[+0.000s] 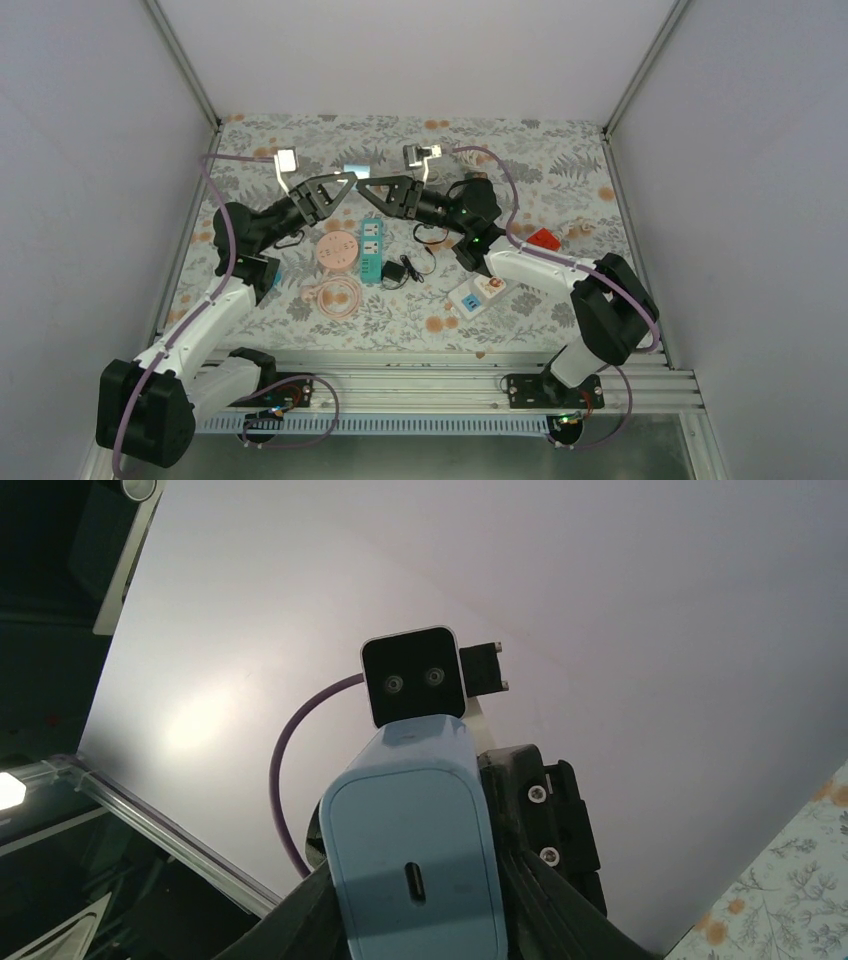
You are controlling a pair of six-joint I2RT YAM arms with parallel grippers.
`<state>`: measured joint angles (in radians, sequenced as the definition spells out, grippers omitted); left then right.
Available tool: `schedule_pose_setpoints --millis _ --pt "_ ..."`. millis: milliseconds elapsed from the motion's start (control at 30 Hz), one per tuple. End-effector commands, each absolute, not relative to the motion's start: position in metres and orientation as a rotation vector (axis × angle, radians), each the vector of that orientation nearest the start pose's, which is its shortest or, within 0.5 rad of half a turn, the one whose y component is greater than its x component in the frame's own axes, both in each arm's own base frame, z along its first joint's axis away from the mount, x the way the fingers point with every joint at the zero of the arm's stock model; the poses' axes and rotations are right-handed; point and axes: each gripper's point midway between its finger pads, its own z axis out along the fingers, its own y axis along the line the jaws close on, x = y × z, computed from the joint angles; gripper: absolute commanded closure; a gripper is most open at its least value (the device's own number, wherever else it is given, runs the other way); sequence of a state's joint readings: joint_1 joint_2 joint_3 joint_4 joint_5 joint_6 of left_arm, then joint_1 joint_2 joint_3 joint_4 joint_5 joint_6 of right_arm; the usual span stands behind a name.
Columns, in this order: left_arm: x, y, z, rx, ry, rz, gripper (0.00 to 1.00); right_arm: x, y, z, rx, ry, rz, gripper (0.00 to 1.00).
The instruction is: Insert the plug
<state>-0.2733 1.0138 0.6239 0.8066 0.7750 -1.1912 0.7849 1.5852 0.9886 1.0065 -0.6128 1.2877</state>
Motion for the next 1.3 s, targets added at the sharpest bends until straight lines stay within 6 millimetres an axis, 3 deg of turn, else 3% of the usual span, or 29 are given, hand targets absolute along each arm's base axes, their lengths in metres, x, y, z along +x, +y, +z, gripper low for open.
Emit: schedule_pose_setpoints --millis 0,167,233,300,600,633,733,867,933,1033,1267 --pt "0.258 -0.201 0.380 0.195 1.452 -1.656 0.90 0.252 0.392 0.388 -0.323 1.482 2.088 0.63" --pt "0.256 -0.199 0.380 0.190 1.451 -1.650 0.87 0.257 0.389 0.388 -0.309 1.477 2.065 0.67" --pt "0.256 -0.199 0.381 0.189 1.451 -1.651 0.87 0.259 0.388 0.385 -0.300 1.488 2.052 0.57" --pt "0.255 -0.198 0.382 0.187 1.449 -1.648 0.87 0.261 0.388 0.384 -0.294 1.495 2.042 0.52" --pt "0.257 -0.194 0.378 0.156 1.450 -1.616 0.86 0.260 0.387 0.383 -0.320 1.486 2.027 0.80" --pt "0.257 -0.194 0.378 0.157 1.452 -1.613 0.83 0.260 0.386 0.382 -0.321 1.489 2.019 0.81" --pt "0.261 -0.194 0.372 0.146 1.479 -1.579 0.61 0.267 0.379 0.377 -0.331 1.529 1.960 0.83" --pt "0.282 -0.183 0.354 0.058 1.614 -1.366 0.24 0.294 0.365 0.336 -0.333 1.791 1.720 0.82" --pt "0.293 -0.166 0.347 -0.015 1.688 -1.184 0.13 0.309 0.354 0.319 -0.359 1.935 1.532 0.81" --pt "0.296 -0.137 0.348 -0.077 1.718 -0.942 0.07 0.322 0.326 0.286 -0.403 2.094 1.276 0.79" --pt "0.290 -0.092 0.350 -0.088 1.728 -0.566 0.06 0.346 0.243 0.219 -0.321 2.352 0.751 0.79"
